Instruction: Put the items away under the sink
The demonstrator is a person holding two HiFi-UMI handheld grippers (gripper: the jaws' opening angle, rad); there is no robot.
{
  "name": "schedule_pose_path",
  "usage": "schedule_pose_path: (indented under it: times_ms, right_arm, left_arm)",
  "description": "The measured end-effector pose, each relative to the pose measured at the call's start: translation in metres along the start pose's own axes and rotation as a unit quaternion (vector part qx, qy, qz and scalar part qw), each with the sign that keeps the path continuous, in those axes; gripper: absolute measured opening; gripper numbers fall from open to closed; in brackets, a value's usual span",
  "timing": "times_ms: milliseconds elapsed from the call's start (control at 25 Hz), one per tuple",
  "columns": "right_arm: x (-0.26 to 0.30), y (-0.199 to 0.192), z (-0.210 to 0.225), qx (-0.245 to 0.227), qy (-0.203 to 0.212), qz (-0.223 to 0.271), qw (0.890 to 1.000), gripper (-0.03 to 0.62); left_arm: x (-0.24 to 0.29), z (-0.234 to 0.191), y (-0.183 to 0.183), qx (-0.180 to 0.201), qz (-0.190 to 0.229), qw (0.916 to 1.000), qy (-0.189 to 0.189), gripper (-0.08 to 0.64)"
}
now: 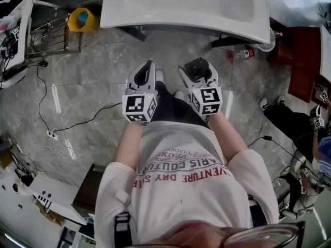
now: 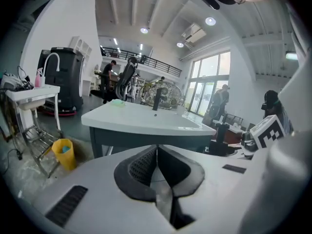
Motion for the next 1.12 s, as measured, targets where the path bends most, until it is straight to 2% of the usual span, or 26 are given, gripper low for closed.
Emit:
schedule_pose_path:
  times_ms: [240, 440, 680, 920, 1120]
  right_arm:
    - [0.055, -0.055, 0.032, -0.019, 0.005, -0.005, 1.0, 0.381]
    - [0.127, -0.104, 0.069, -0.046, 0.012, 0.017, 0.999, 0.38]
    - [0.205, -0.15, 0.11, -0.047, 0.014, 0.036, 0.998, 0.38]
    - [0.249, -0.168, 0.129, -0.064, -0.006, 0.069, 0.996, 0.38]
    - [0.276, -0.14, 0.129, -0.092, -0.011, 0.104, 0.99, 0.381]
  left_arm:
    - [0.046, -0.021, -0.059, 0.011, 0.008, 0.9999, 0.009, 0.028]
    - [0.111, -0.05, -0.126, 0.039, 0.028, 0.9988, 0.013, 0.028]
    - [0.179, -0.075, -0.189, 0.066, 0.065, 0.9956, 0.012, 0.028]
    - [0.203, -0.086, -0.23, 0.082, 0.094, 0.9921, 0.014, 0.028]
    - [0.208, -0.101, -0.221, 0.1, 0.135, 0.9854, 0.028, 0.028]
Point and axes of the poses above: the fingertips, and each gripper's own axes: x forward along the fingers, z to its right, y out of its top, the point moved 7 cm from there along -x, backward along the fingers, and after that the axes turned 13 degrees about x, right-handed, at the moved point
